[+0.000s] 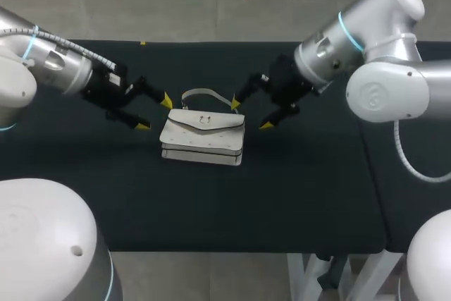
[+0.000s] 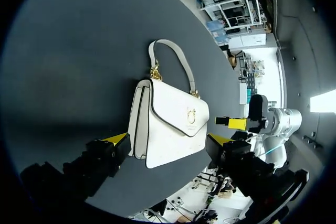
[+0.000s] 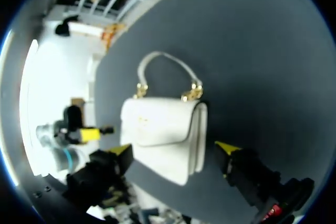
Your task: Pick up the bag, open it, inspect its contents, close it, and place it on the opposite side
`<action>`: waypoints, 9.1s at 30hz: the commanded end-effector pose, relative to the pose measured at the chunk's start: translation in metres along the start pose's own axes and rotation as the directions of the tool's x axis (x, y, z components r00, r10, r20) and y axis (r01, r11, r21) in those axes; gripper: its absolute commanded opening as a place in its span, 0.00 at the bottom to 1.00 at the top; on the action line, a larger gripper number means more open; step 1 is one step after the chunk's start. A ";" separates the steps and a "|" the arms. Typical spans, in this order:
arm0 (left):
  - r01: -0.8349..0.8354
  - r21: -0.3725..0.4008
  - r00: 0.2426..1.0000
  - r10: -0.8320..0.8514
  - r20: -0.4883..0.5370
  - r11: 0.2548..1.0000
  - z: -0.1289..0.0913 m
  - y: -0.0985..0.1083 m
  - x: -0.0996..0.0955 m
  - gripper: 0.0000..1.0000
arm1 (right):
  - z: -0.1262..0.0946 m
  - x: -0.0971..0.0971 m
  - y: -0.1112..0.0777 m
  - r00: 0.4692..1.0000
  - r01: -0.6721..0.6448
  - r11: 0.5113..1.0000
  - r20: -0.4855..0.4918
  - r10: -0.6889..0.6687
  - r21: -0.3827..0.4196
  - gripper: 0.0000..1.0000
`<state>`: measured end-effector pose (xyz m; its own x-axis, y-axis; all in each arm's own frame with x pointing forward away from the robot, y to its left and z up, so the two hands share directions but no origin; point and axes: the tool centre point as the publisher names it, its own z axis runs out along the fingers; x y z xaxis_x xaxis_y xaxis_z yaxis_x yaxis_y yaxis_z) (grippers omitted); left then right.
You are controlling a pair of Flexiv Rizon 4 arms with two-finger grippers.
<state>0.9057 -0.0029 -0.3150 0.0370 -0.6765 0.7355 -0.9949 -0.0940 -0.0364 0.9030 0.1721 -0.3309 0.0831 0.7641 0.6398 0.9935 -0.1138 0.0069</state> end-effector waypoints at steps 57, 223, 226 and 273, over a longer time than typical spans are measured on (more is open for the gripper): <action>-0.157 -0.147 0.924 0.092 -0.371 0.977 0.060 -0.037 -0.011 0.47 | 0.055 -0.005 0.017 0.947 -0.181 0.969 -0.236 0.217 0.165 0.63; -0.238 -0.095 0.969 0.230 -0.088 0.967 -0.104 -0.164 -0.154 0.00 | -0.148 -0.161 0.108 0.909 0.027 0.993 0.415 0.025 -0.118 1.00; -0.243 -0.080 0.968 0.236 -0.089 0.967 -0.117 -0.178 -0.167 0.00 | -0.148 -0.161 0.108 0.909 0.027 0.993 0.415 0.025 -0.118 1.00; -0.236 -0.031 0.962 0.228 -0.150 0.971 -0.219 -0.276 -0.243 1.00 | -0.148 -0.161 0.108 0.909 0.027 0.993 0.415 0.025 -0.118 1.00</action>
<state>1.1548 0.3365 -0.3463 -0.1458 -0.7521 0.6427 -0.9234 -0.1297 -0.3613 0.9848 -0.0574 -0.3196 0.1316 0.9549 0.2662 0.9788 -0.1676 0.1174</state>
